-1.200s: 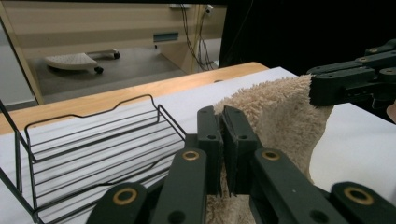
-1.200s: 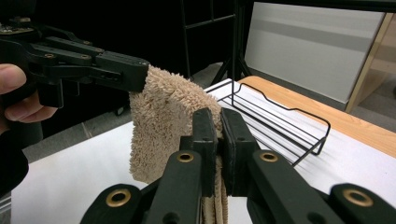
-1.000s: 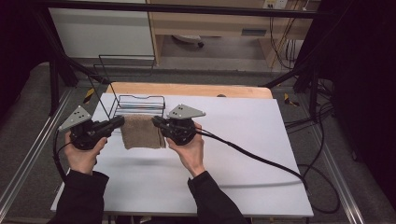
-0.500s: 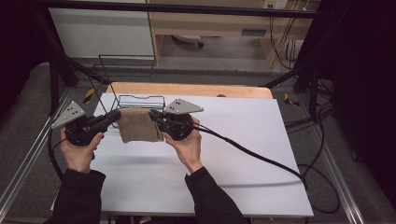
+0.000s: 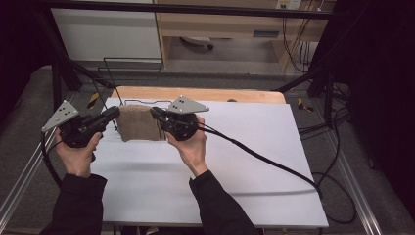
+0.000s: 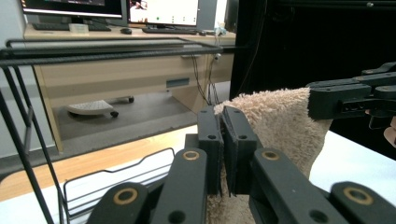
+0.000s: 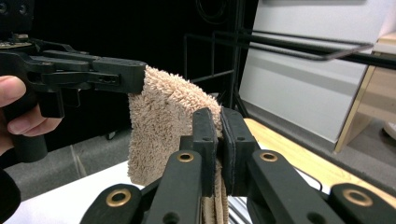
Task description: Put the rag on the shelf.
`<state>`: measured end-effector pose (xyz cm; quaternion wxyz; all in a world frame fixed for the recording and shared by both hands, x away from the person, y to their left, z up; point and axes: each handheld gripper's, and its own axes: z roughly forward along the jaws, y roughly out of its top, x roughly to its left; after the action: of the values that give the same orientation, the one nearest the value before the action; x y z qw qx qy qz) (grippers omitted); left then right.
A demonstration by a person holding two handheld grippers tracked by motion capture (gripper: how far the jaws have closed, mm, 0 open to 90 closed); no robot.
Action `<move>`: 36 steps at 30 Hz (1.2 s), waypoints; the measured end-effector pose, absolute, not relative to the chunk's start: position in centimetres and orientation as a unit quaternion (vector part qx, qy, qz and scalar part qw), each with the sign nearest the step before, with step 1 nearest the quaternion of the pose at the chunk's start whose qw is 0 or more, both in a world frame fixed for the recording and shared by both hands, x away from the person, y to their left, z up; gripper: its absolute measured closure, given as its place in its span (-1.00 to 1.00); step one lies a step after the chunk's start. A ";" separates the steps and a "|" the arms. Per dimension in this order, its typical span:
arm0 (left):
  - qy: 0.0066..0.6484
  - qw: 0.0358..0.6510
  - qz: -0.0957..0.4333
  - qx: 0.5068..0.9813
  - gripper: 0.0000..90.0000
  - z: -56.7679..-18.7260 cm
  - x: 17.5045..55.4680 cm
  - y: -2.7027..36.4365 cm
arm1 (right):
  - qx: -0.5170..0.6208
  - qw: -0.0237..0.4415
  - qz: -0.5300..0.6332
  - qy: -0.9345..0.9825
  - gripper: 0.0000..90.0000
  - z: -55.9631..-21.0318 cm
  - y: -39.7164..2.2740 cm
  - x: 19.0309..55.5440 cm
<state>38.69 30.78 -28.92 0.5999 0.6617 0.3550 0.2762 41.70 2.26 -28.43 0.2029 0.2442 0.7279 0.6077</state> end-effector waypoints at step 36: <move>0.344 0.631 0.317 0.619 0.92 -23.6 40.4 32.7 | 0.222 0.251 0.637 0.695 0.90 -23.1 4.9 43.9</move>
<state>40.43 32.71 -23.63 0.6312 0.6186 0.3444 0.3167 43.93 4.85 -23.09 0.2506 0.2219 0.6949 0.6365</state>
